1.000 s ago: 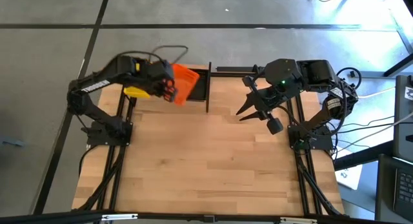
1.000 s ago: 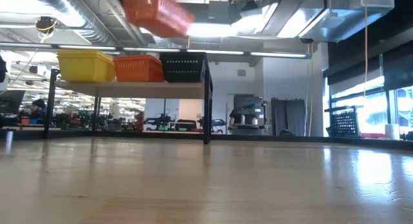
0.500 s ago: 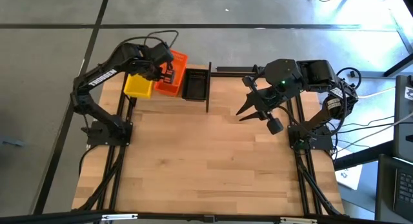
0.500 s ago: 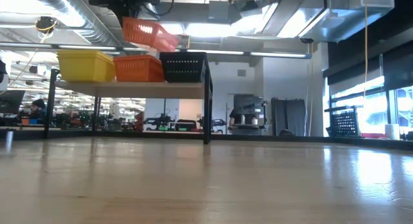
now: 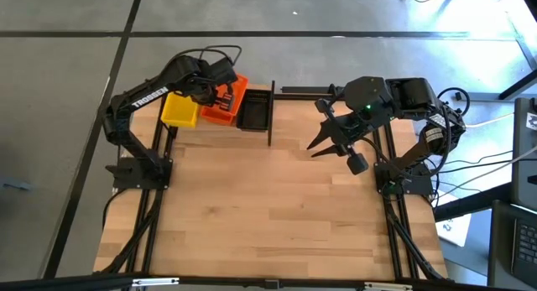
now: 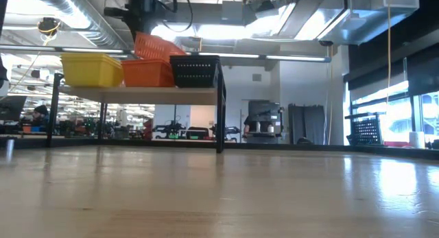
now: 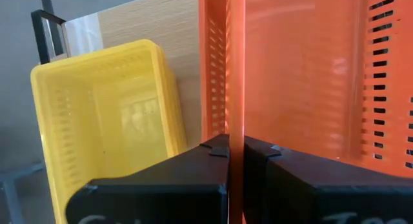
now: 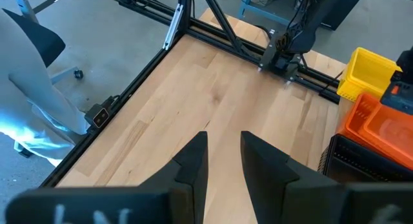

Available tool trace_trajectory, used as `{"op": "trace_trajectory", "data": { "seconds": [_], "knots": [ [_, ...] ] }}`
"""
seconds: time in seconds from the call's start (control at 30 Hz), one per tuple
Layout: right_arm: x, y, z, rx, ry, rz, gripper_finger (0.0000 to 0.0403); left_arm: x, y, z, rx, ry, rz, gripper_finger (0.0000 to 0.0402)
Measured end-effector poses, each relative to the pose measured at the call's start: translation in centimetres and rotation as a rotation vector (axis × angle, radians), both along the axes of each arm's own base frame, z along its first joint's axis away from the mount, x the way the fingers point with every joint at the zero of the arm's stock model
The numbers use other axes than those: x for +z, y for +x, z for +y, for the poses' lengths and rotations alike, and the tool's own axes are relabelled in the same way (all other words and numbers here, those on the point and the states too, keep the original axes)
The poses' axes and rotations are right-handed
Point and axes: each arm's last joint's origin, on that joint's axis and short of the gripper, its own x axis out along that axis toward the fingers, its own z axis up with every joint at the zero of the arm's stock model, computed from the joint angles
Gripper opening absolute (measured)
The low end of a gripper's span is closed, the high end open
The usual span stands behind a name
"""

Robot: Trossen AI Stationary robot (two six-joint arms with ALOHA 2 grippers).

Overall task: Stack baskets on shelf by color
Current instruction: Stack the orange basket on top of the orange basket on the shelf

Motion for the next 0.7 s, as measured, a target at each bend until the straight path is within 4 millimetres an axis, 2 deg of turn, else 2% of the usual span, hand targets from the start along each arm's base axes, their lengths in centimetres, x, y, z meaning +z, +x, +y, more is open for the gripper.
{"op": "trace_trajectory", "data": {
  "seconds": [0.5, 0.7],
  "knots": [
    [0.0, 0.0, 0.01, 0.0, 0.0, 0.0, 0.009, -0.12, -0.29, -0.24, 0.019, -0.043, 0.011, 0.0001],
    [0.0, 0.0, 0.01, 0.0, 0.0, 0.0, 0.009, -0.28, -0.13, -0.16, 0.019, -0.047, 0.016, 0.0025]
  ]
}}
